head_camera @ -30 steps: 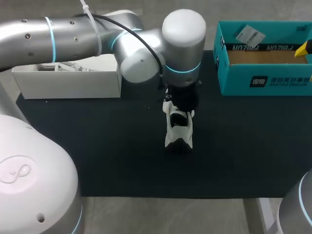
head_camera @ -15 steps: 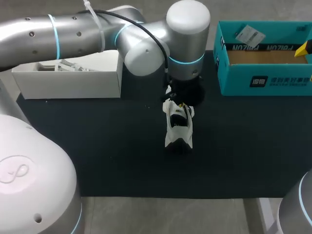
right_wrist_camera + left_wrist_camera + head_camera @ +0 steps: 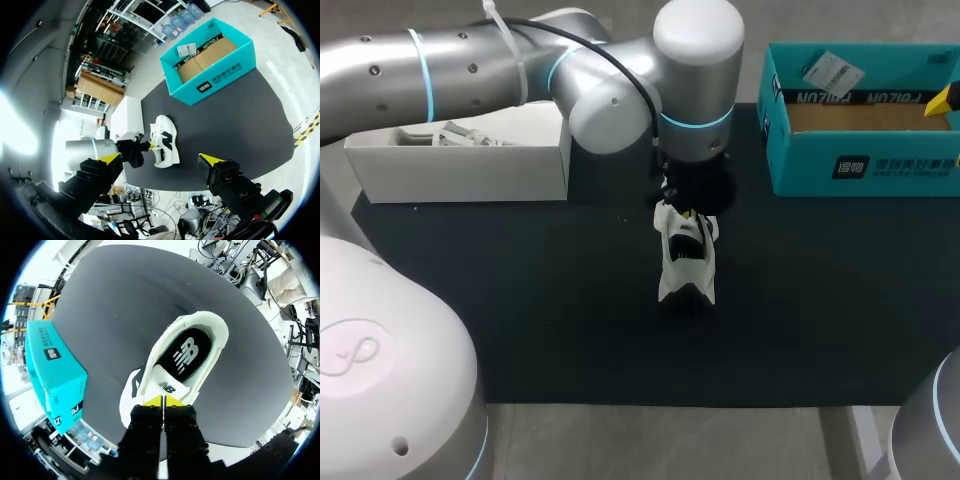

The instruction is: Take the shoe out of the shoebox, open the shoe tongue, remove and reinsert the insole, then place the shoe into the shoebox

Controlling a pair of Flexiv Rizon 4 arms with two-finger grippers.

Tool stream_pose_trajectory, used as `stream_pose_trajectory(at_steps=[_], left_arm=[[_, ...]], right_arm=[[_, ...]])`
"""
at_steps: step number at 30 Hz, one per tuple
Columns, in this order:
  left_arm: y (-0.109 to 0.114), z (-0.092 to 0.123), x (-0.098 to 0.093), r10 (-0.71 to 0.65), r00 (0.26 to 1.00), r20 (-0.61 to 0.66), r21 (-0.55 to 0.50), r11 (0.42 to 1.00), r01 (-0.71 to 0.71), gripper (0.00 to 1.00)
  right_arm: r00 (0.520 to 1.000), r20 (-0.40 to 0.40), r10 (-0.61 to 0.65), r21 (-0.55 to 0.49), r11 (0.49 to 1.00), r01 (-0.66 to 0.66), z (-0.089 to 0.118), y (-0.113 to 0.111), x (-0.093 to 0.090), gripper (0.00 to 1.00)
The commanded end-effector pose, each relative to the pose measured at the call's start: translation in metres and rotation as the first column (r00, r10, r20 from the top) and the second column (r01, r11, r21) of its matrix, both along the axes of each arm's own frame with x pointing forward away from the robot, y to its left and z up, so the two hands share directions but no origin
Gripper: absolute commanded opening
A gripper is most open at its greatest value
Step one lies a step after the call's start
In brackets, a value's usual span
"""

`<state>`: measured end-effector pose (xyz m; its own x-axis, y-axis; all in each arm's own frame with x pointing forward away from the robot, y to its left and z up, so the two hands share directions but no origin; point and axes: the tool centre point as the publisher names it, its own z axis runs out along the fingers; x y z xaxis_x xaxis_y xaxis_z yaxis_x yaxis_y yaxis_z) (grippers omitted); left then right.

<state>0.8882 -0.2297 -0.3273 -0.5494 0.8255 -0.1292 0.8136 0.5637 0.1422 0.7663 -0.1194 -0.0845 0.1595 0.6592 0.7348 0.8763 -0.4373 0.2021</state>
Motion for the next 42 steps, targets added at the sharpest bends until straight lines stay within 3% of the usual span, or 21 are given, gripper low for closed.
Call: stream_pose_trajectory(at_steps=[1,2,4,7,8,10,11,15,16,17,19,20,21,26,27,29,31,33,37,40,42], left_arm=[[0.001,0.000,0.000,-0.001,1.000,0.001,-0.002,1.000,0.001,0.00],[0.001,0.000,0.000,-0.001,1.000,0.001,-0.002,1.000,0.001,0.00],[0.000,0.003,0.002,0.177,0.984,-0.010,0.024,0.984,-0.177,0.00],[-0.005,0.014,-0.003,0.464,0.884,-0.053,0.071,0.885,-0.460,0.00],[-0.008,0.018,-0.008,0.569,0.822,-0.005,0.101,0.818,-0.566,0.00],[-0.009,0.020,-0.017,0.659,0.752,-0.010,0.069,0.751,-0.657,0.00],[-0.010,0.020,-0.023,0.733,0.680,0.027,0.076,0.676,-0.733,0.00],[-0.012,0.013,-0.050,0.896,0.444,-0.008,-0.038,0.443,-0.896,0.00],[-0.012,0.011,-0.054,0.899,0.438,-0.008,-0.048,0.437,-0.898,0.00],[-0.011,0.008,-0.062,0.927,0.374,0.004,-0.101,0.373,-0.922,0.00],[-0.007,0.008,-0.072,0.936,0.349,-0.042,-0.171,0.337,-0.926,0.00],[-0.004,0.009,-0.075,0.952,0.302,-0.059,-0.205,0.284,-0.937,0.00],[-0.002,0.009,-0.079,0.945,0.317,-0.079,-0.199,0.296,-0.934,0.00],[0.005,0.012,-0.094,0.948,0.279,-0.154,-0.196,0.247,-0.949,0.00],[0.007,0.013,-0.097,0.944,0.298,-0.142,-0.203,0.267,-0.942,0.00],[0.010,0.015,-0.100,0.940,0.295,-0.170,-0.200,0.260,-0.945,0.49],[0.012,0.018,-0.105,0.940,0.289,-0.179,-0.202,0.252,-0.946,0.63],[0.014,0.019,-0.109,0.937,0.295,-0.188,-0.197,0.259,-0.946,0.71],[0.016,0.014,-0.113,0.934,0.295,-0.203,-0.182,0.260,-0.948,0.74],[0.014,-0.001,-0.115,0.926,0.315,-0.208,-0.159,0.285,-0.945,0.69],[0.011,-0.012,-0.115,0.922,0.329,-0.202,-0.141,0.305,-0.942,0.55]], right_arm=[[1.000,-0.002,-0.001,-0.001,1.000,0.001,0.000,0.000,0.001,1.00],[1.000,-0.002,-0.001,-0.001,1.000,0.001,0.000,0.000,0.001,1.00],[1.000,-0.002,-0.001,-0.001,1.000,0.001,0.000,0.000,0.001,1.00],[1.000,-0.002,-0.001,-0.001,1.000,0.001,0.000,0.000,0.001,1.00],[1.000,-0.002,-0.001,-0.001,1.000,0.001,0.000,0.000,0.001,1.00],[1.000,-0.002,-0.001,-0.001,1.000,0.001,0.000,0.000,0.001,1.00],[1.000,-0.002,-0.001,-0.001,1.000,0.001,0.000,0.000,0.001,1.00],[1.000,-0.002,-0.001,-0.001,1.000,0.001,0.000,0.000,0.001,1.00],[1.000,-0.002,-0.001,-0.001,1.000,0.001,0.000,0.000,0.001,1.00],[1.000,-0.002,-0.001,-0.001,1.000,0.001,0.000,0.000,0.001,1.00],[1.000,-0.002,-0.001,-0.001,1.000,0.001,0.000,0.000,0.001,1.00],[1.000,-0.002,-0.001,-0.001,1.000,0.001,0.000,0.000,0.001,1.00],[1.000,-0.002,-0.001,-0.001,1.000,0.001,0.000,0.000,0.001,1.00],[1.000,-0.002,-0.001,-0.001,1.000,0.001,0.000,0.000,0.001,1.00],[1.000,-0.002,-0.001,-0.001,1.000,0.001,0.000,0.000,0.001,1.00],[1.000,-0.002,-0.001,-0.001,1.000,0.001,0.000,0.000,0.001,1.00],[1.000,-0.002,-0.001,-0.001,1.000,0.001,0.000,0.000,0.001,1.00],[1.000,-0.002,-0.001,-0.001,1.000,0.001,0.000,0.000,0.001,1.00],[1.000,-0.002,-0.001,-0.001,1.000,0.001,0.000,0.000,0.001,1.00],[1.000,-0.002,-0.001,-0.001,1.000,0.001,0.000,0.000,0.001,1.00],[1.000,-0.002,-0.001,-0.001,1.000,0.001,0.000,0.000,0.001,1.00]])
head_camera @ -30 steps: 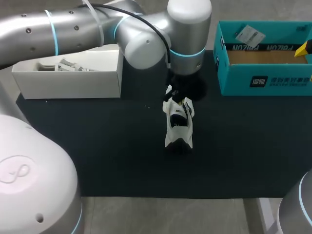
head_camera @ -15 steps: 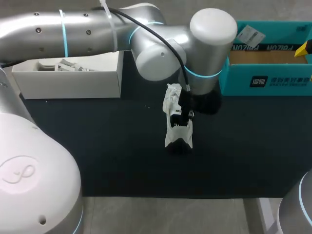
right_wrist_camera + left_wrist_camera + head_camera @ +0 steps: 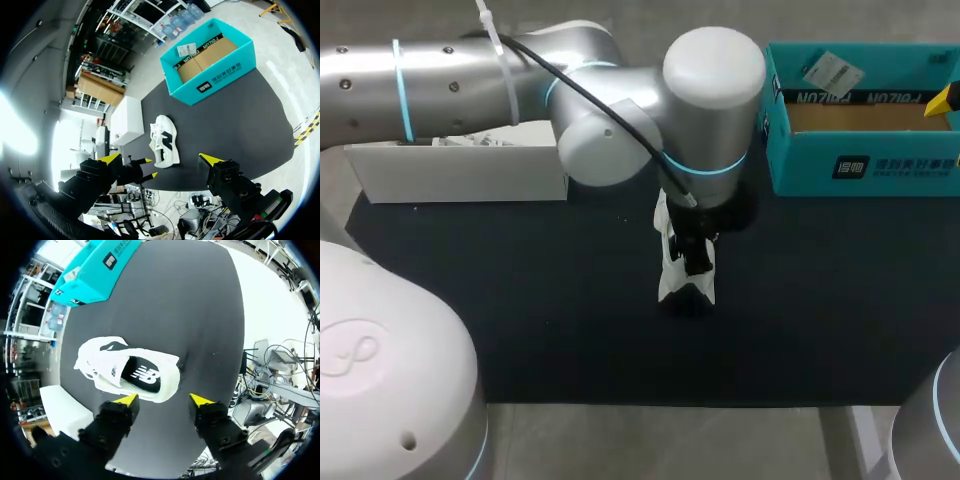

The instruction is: Take the shoe out of the shoebox, open the shoe tongue, remove and reinsert the insole, then place the shoe into the shoebox

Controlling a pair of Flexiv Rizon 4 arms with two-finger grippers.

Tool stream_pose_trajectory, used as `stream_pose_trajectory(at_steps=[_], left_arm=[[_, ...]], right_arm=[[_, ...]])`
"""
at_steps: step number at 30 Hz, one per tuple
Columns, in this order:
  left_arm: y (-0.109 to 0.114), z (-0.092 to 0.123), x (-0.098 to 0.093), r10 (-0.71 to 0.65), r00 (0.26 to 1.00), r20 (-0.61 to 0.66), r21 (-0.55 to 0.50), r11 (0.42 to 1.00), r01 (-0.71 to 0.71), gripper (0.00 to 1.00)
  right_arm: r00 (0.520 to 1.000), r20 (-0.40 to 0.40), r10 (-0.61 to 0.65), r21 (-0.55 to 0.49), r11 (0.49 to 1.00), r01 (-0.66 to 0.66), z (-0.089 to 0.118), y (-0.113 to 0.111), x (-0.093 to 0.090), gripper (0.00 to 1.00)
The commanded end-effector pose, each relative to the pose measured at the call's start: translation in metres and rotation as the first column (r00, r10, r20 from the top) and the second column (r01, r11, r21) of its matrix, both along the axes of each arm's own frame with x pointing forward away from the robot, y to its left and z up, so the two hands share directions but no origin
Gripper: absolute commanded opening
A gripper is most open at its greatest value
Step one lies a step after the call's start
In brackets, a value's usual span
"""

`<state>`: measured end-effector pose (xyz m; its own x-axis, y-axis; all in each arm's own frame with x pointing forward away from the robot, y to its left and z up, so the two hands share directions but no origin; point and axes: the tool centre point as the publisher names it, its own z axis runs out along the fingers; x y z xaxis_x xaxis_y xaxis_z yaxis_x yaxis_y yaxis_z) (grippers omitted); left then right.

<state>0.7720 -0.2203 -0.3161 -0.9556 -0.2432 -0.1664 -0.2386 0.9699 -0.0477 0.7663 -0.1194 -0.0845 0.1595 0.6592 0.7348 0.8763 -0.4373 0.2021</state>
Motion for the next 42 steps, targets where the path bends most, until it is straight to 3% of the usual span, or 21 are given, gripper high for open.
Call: stream_pose_trajectory(at_steps=[1,8,11,16,24,29,37,42], left_arm=[[0.001,-0.028,0.002,0.024,0.999,-0.026,-0.046,0.999,-0.025,0.51],[-0.012,-0.049,0.003,-0.050,0.996,-0.068,-0.017,0.999,0.049,0.53],[-0.015,-0.053,0.003,-0.083,0.993,-0.079,0.000,0.997,0.083,0.73],[-0.018,-0.056,0.005,-0.170,0.980,-0.099,0.041,0.984,0.175,0.92],[-0.022,-0.068,0.010,-0.327,0.938,-0.114,0.089,0.937,0.337,0.82],[-0.020,-0.072,0.009,-0.327,0.938,-0.119,0.090,0.937,0.338,0.66],[-0.014,-0.079,0.002,-0.300,0.948,-0.109,0.066,0.949,0.308,0.69],[-0.009,-0.078,0.000,-0.287,0.953,-0.095,0.056,0.954,0.293,0.78]], right_arm=[[1.000,-0.002,-0.001,-0.001,1.000,0.001,0.000,0.001,0.001,1.00],[1.000,-0.002,-0.001,-0.001,1.000,0.001,0.000,0.001,0.001,1.00],[1.000,-0.002,-0.001,-0.001,1.000,0.001,0.000,0.001,0.001,1.00],[1.000,-0.002,-0.001,-0.001,1.000,0.001,0.000,0.001,0.001,1.00],[1.000,-0.002,-0.001,-0.001,1.000,0.001,0.000,0.001,0.001,1.00],[1.000,-0.002,-0.001,-0.001,1.000,0.001,0.000,0.001,0.001,1.00],[1.000,-0.002,-0.001,-0.001,1.000,0.001,0.000,0.001,0.001,1.00],[1.000,-0.002,-0.001,-0.001,1.000,0.001,0.000,0.001,0.001,1.00]])
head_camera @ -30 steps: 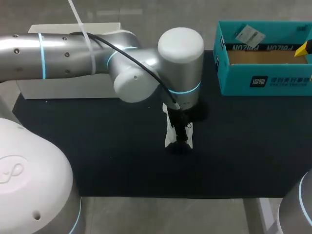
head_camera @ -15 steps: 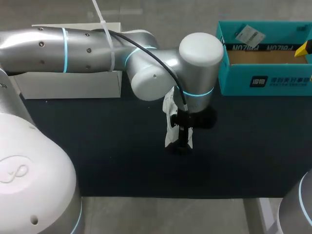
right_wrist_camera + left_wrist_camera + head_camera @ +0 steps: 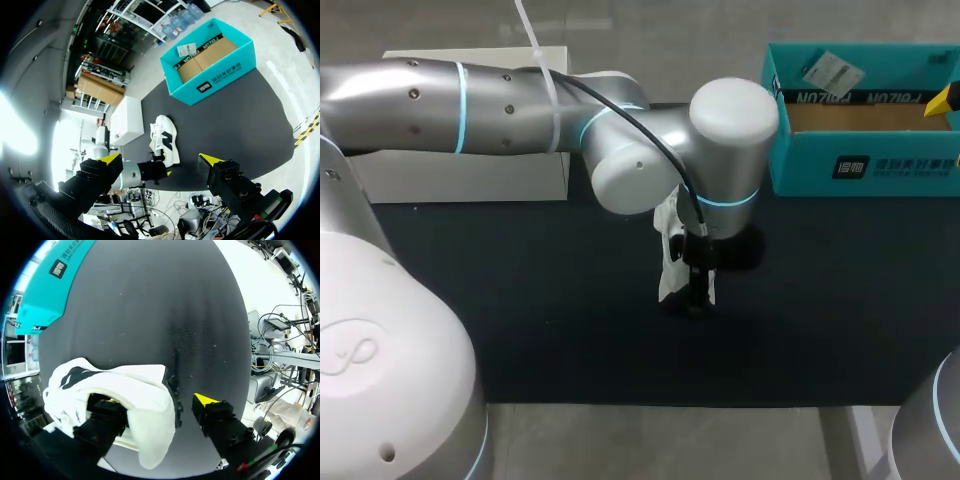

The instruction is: Take the shoe out of the shoebox, open the shoe tongue, remove and reinsert the insole, then place the shoe into the shoebox

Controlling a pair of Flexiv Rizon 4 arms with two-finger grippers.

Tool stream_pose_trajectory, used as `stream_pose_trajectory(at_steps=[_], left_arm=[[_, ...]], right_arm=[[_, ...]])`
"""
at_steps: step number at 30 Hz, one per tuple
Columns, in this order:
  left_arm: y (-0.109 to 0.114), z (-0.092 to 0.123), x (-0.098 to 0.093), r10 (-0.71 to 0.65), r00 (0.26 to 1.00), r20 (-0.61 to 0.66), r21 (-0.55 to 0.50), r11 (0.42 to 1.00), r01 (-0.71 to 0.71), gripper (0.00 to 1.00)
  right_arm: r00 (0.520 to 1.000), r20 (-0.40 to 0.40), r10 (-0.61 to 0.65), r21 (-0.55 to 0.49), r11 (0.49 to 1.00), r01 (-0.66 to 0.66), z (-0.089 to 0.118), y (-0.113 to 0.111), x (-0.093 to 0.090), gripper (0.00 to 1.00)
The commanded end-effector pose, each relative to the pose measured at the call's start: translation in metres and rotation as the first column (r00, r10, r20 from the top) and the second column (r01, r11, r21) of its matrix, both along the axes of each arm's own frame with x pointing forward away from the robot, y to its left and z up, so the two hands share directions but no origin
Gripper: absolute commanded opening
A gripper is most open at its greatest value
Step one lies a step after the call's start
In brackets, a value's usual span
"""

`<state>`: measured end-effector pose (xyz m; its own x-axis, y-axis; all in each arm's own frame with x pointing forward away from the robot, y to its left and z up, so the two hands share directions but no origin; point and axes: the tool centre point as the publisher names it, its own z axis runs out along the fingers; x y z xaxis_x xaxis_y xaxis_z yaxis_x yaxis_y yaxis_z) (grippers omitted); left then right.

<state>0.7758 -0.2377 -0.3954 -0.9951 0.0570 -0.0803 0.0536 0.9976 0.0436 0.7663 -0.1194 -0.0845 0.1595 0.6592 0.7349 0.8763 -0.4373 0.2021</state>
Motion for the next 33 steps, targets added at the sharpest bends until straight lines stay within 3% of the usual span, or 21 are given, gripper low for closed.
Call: stream_pose_trajectory(at_steps=[1,6,8,10,11,12,14,18,23,28,33], left_arm=[[0.010,0.001,-0.004,0.005,1.000,0.008,-0.017,1.000,-0.005,0.75],[0.012,-0.005,-0.004,0.013,1.000,0.000,-0.013,1.000,-0.013,0.65],[0.012,-0.008,-0.004,0.015,1.000,-0.003,-0.014,1.000,-0.015,0.49],[0.012,-0.010,-0.004,0.017,1.000,-0.010,-0.013,1.000,-0.017,0.41],[0.011,-0.012,-0.005,0.016,1.000,-0.012,-0.013,1.000,-0.016,0.27],[0.011,-0.012,-0.005,0.016,1.000,-0.015,-0.014,1.000,-0.016,0.24],[0.011,-0.013,-0.006,0.015,1.000,-0.017,-0.016,1.000,-0.015,0.00],[0.013,-0.011,-0.010,0.014,1.000,-0.024,-0.021,1.000,-0.015,0.00],[0.018,0.009,-0.015,0.076,0.994,-0.080,-0.044,0.996,-0.080,0.00],[0.021,0.040,-0.019,0.095,0.987,-0.127,-0.047,0.994,-0.102,0.00],[0.024,0.086,-0.018,0.067,0.986,-0.150,-0.063,0.995,-0.078,0.00]], right_arm=[[1.000,-0.002,-0.001,-0.001,1.000,0.001,0.000,0.001,0.001,1.00],[1.000,-0.002,-0.001,-0.001,1.000,0.001,0.000,0.001,0.001,1.00],[1.000,-0.002,-0.001,-0.001,1.000,0.001,0.000,0.001,0.001,1.00],[1.000,-0.002,-0.001,-0.001,1.000,0.001,0.000,0.001,0.001,1.00],[1.000,-0.002,-0.001,-0.001,1.000,0.001,0.000,0.001,0.001,1.00],[1.000,-0.002,-0.001,-0.001,1.000,0.001,0.000,0.001,0.001,1.00],[1.000,-0.002,-0.001,-0.001,1.000,0.001,0.000,0.001,0.001,1.00],[1.000,-0.002,-0.001,-0.001,1.000,0.001,0.000,0.001,0.001,1.00],[1.000,-0.002,-0.001,-0.001,1.000,0.001,0.000,0.001,0.001,1.00],[1.000,-0.002,-0.001,-0.001,1.000,0.001,0.000,0.001,0.001,1.00],[1.000,-0.002,-0.001,-0.001,1.000,0.001,0.000,0.001,0.001,1.00]])
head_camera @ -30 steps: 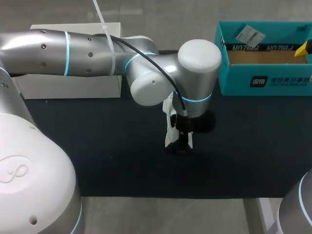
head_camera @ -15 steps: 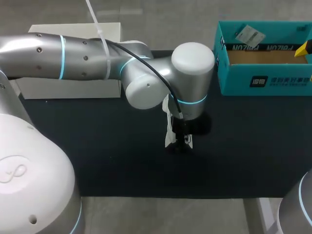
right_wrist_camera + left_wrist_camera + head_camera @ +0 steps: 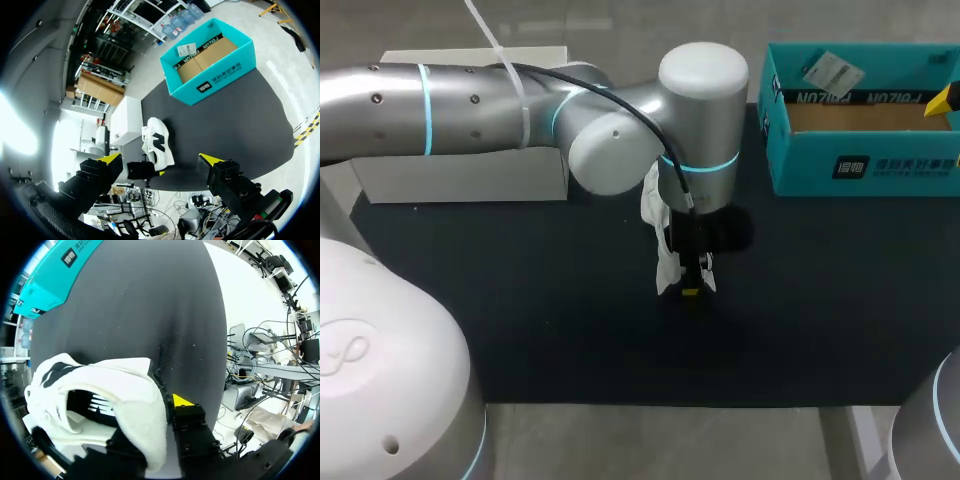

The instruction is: Take the shoe out of the shoebox, open the shoe tongue, remove and reinsert the insole, then place the shoe into the shoebox

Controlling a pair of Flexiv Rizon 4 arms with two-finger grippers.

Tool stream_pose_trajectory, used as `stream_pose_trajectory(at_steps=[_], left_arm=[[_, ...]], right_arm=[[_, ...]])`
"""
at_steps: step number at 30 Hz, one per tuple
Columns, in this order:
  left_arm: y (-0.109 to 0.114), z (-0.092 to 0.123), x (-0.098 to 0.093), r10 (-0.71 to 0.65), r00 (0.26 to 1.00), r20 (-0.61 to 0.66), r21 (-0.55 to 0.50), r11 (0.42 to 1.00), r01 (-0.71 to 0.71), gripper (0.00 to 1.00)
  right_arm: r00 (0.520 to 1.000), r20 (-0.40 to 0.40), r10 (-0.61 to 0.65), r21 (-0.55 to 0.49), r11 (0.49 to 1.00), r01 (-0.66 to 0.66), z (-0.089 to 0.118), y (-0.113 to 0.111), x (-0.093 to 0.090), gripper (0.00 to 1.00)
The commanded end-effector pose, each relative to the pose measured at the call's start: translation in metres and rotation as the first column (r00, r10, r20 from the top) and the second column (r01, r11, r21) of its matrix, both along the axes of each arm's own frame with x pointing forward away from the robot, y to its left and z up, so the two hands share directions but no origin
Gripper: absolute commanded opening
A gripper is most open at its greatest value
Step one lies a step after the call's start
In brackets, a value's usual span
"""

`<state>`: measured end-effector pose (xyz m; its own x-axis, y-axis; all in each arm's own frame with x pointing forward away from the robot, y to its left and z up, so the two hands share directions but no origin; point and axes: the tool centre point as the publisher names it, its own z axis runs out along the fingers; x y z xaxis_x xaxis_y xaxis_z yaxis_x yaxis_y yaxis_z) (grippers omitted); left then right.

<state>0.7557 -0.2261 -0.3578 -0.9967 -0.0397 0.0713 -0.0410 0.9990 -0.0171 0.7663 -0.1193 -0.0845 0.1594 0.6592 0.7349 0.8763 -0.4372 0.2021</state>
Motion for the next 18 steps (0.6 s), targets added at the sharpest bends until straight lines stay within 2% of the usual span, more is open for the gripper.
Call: stream_pose_trajectory(at_steps=[1,10,15,18], left_arm=[[0.014,0.058,0.002,-0.035,0.999,0.003,-0.033,0.999,0.035,0.00],[0.023,0.140,0.001,-0.105,0.994,0.012,-0.033,0.994,0.106,0.00],[0.020,0.180,-0.003,-0.142,0.990,0.024,-0.001,0.990,0.142,0.00],[0.022,0.195,-0.003,-0.131,0.990,0.051,0.031,0.991,0.130,0.00]], right_arm=[[1.000,-0.002,-0.001,-0.001,1.000,0.001,0.000,0.000,0.001,1.00],[1.000,-0.002,-0.001,-0.001,1.000,0.001,0.000,0.000,0.001,1.00],[1.000,-0.002,-0.001,-0.001,1.000,0.001,0.000,0.000,0.001,1.00],[1.000,-0.002,-0.001,-0.001,1.000,0.001,0.000,0.000,0.001,1.00]])
